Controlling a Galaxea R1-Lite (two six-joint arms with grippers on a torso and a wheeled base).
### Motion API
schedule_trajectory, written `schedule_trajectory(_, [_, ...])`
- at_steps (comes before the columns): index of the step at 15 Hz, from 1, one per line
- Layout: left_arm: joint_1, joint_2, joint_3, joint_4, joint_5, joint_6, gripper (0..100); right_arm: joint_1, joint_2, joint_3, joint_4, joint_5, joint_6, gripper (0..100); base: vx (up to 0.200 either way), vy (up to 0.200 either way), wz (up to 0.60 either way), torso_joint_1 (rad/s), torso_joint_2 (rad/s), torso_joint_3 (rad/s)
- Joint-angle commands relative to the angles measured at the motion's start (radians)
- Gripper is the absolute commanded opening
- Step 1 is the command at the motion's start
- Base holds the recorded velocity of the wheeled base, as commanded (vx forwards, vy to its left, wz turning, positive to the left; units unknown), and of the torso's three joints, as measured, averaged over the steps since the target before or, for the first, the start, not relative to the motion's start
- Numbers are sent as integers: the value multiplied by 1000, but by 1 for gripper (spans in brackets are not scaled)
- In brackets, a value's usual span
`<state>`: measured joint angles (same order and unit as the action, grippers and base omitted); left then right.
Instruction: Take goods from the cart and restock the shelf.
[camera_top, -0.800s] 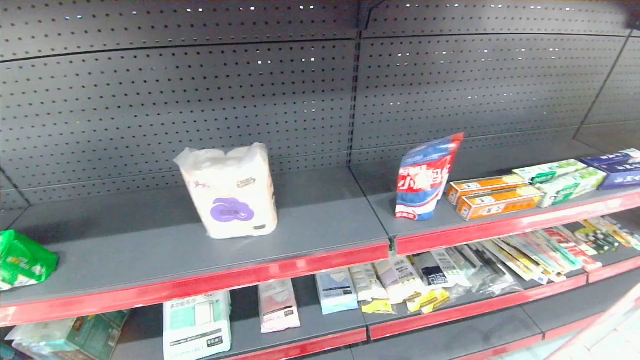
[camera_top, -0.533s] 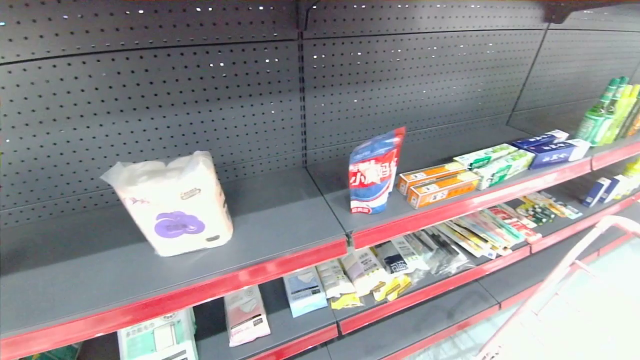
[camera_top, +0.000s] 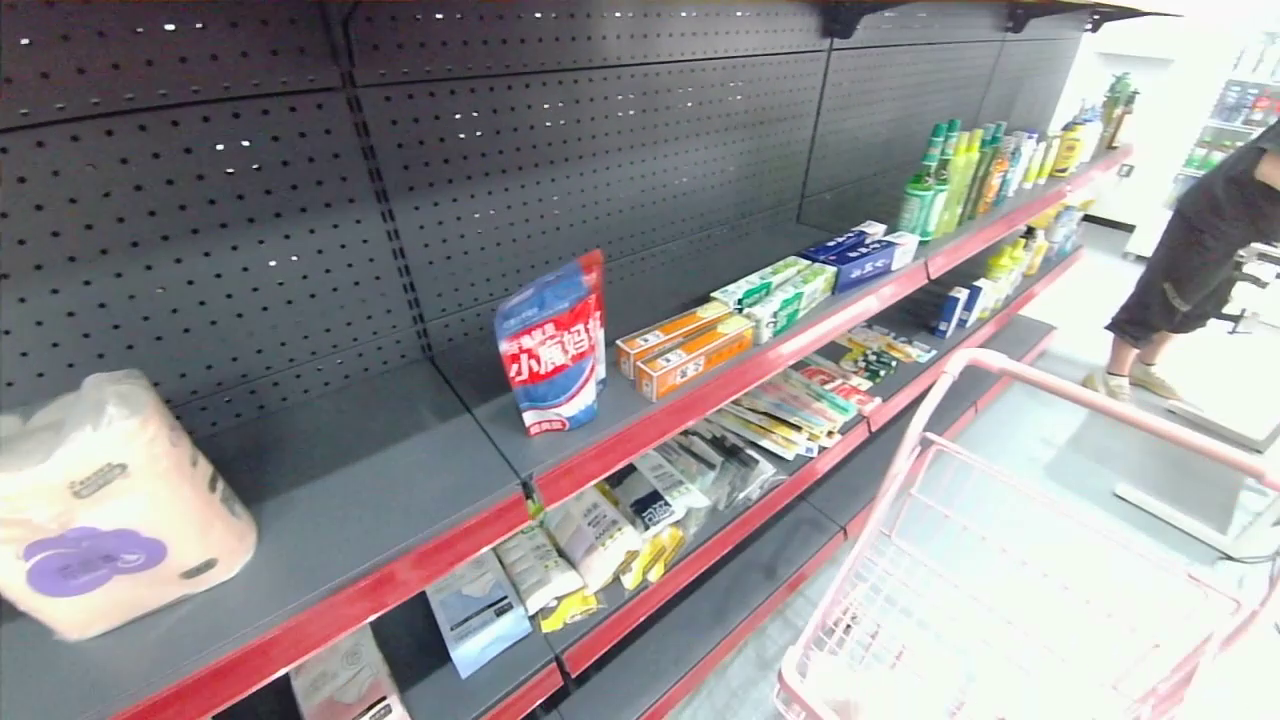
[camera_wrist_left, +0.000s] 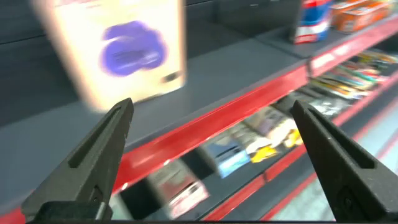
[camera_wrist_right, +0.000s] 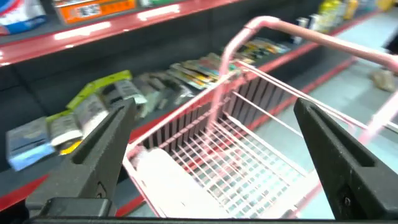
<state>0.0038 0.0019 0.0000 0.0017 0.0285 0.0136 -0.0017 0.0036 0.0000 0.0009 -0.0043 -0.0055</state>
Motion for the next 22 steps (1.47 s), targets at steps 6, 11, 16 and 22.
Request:
schedule_trajectory(6, [1, 0, 0, 0, 1, 0, 100, 5, 10, -3, 1, 9, -17, 100, 0, 0, 0, 0, 0, 0])
schedule_trajectory(11, [1, 0, 0, 0, 1, 0, 100, 8, 776, -620, -15, 53, 7, 100, 0, 0, 0, 0, 0, 0])
schedule_trajectory(16, [1, 0, 0, 0, -1, 2, 100, 3, 1280, -699, 137, -49, -195, 100, 0, 0, 0, 0, 0, 0])
schedule_trajectory(22, [1, 0, 0, 0, -1, 2, 100, 69, 1635, -624, 146, 185, -363, 100, 0, 0, 0, 0, 0, 0])
